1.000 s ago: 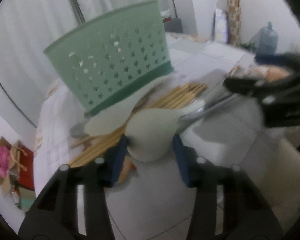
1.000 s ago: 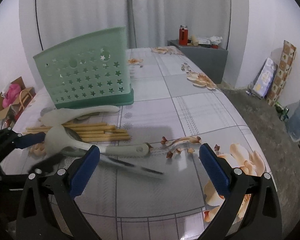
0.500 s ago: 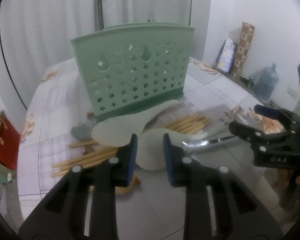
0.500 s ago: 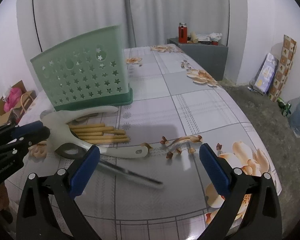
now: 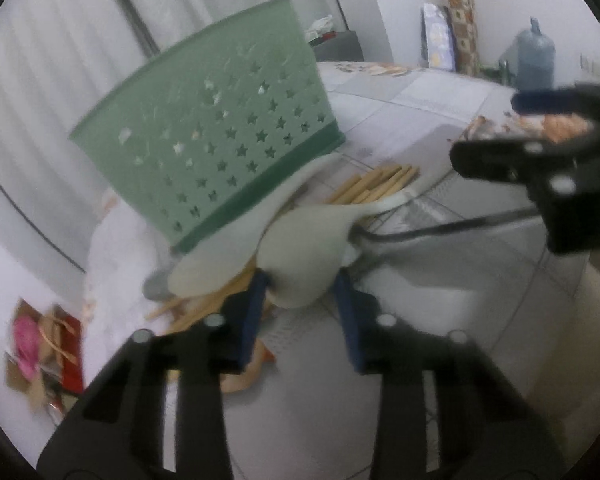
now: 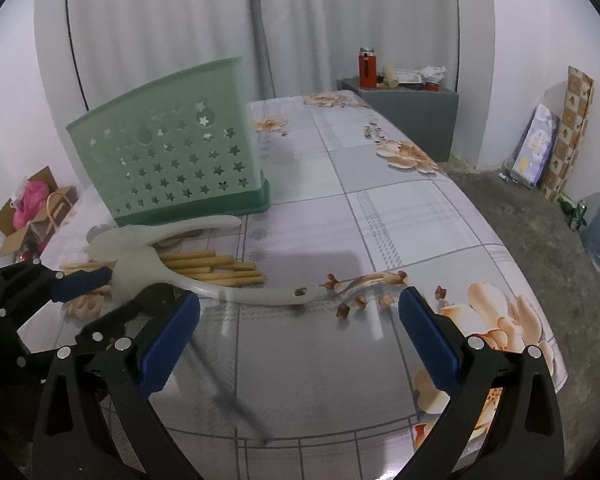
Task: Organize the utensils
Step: 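Reach the left gripper to the white ladle and close on it, then lift the white ladle off the table with the left gripper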
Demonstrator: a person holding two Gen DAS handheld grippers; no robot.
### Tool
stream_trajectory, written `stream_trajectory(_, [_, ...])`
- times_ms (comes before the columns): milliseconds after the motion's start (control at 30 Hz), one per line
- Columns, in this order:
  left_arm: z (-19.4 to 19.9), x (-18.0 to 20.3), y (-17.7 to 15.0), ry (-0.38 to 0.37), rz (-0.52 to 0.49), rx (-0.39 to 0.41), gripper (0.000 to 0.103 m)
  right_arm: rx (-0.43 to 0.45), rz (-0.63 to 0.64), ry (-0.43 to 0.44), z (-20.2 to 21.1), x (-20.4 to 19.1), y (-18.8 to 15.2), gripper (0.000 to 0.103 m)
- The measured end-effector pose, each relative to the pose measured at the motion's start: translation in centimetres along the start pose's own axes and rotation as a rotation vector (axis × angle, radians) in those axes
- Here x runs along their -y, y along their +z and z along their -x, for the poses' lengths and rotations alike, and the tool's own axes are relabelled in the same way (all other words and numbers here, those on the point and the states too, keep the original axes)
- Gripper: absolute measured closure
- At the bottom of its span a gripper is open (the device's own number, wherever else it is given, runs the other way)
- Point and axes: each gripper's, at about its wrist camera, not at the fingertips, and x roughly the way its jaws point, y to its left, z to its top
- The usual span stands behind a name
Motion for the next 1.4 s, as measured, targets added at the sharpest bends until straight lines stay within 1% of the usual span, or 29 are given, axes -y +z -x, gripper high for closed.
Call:
stream_trajectory(67, [0.5,0.4,0.2,0.033,-0.050,0.014,0.081,-0.004,-0.013,0.005,-0.1,0.2,0.0,0.006])
stream_trajectory(133, [0.9,0.6,0.5,0.060,-0.088,0.030,0.090,-0.003,-0.015,0.005,-0.1,0.3,0.0,0.006])
stream_trajectory(167, [1.2,0.7,0.6,0.070,-0.104,0.042,0.092,-0.002,-0.014,0.005,-0.1,0.3,0.0,0.006])
stream_trajectory(233, [1.7,0.5,0.9,0.065,-0.100,0.053,0.101,0.003,-0.016,0.005,0.0,0.4,0.0,0.006])
stream_trajectory(500, [0.9,-1.0,2.5,0.002,0.029,0.066,0.100,0.012,-0.033,0.002,0.2,0.9,0.0,0.006])
stream_trajectory(567, [0.7,-1.1,2.7,-0.008,0.037,0.071,0.100,0.013,-0.038,-0.001,0.2,1.1,0.0,0.006])
stream_trajectory(600, [0.7,-1.0,2.8,-0.014,0.027,0.073,0.096,0.014,-0.041,-0.001,0.2,1.2,0.0,0.006])
stream_trajectory(633, [0.8,-0.7,2.8,-0.018,0.007,0.074,0.085,0.014,-0.044,-0.002,0.2,1.3,0.0,0.006])
stream_trajectory(667, [1.0,-0.4,2.7,-0.015,-0.010,0.075,0.079,0.015,-0.048,-0.002,0.1,1.4,0.0,0.006])
stream_trajectory(700, [1.0,-0.1,2.6,-0.012,-0.028,0.072,0.070,0.014,-0.050,-0.001,0.1,1.5,0.0,0.006])
stream_trajectory(733, [0.8,0.2,2.6,-0.004,-0.048,0.062,0.067,0.014,-0.052,0.000,0.1,1.5,0.0,0.006])
stream_trajectory(833, [-0.4,1.0,2.6,0.041,-0.102,0.023,0.067,0.008,-0.059,0.006,-0.1,1.6,-0.1,0.006])
stream_trajectory(867, [-0.8,1.0,2.6,0.050,-0.108,0.016,0.069,0.007,-0.059,0.006,-0.1,1.6,-0.1,0.006])
stream_trajectory(900, [-1.0,1.0,2.8,0.060,-0.110,0.017,0.078,0.007,-0.059,0.007,-0.1,1.6,-0.1,0.006])
stream_trajectory(933, [-1.2,1.0,3.1,0.076,-0.115,0.021,0.082,0.007,-0.059,0.006,-0.1,1.7,-0.1,0.006])
stream_trajectory(967, [-1.2,1.2,3.3,0.095,-0.130,0.035,0.084,0.009,-0.060,0.005,0.0,1.7,-0.2,0.006])
stream_trajectory(1033, [-0.8,1.5,3.5,0.127,-0.167,0.070,0.093,0.010,-0.065,0.001,0.0,1.9,-0.2,0.006])
stream_trajectory(1133, [0.0,2.4,3.5,0.191,-0.235,0.127,0.101,0.009,-0.075,-0.003,0.0,2.2,-0.2,0.006])
stream_trajectory(1200, [0.6,2.6,3.6,0.206,-0.246,0.150,0.102,0.009,-0.080,-0.004,0.0,2.3,-0.3,0.006])
stream_trajectory(1400, [3.2,1.6,3.8,0.235,-0.218,0.217,0.102,0.017,-0.080,-0.009,0.2,2.4,-0.2,0.006])
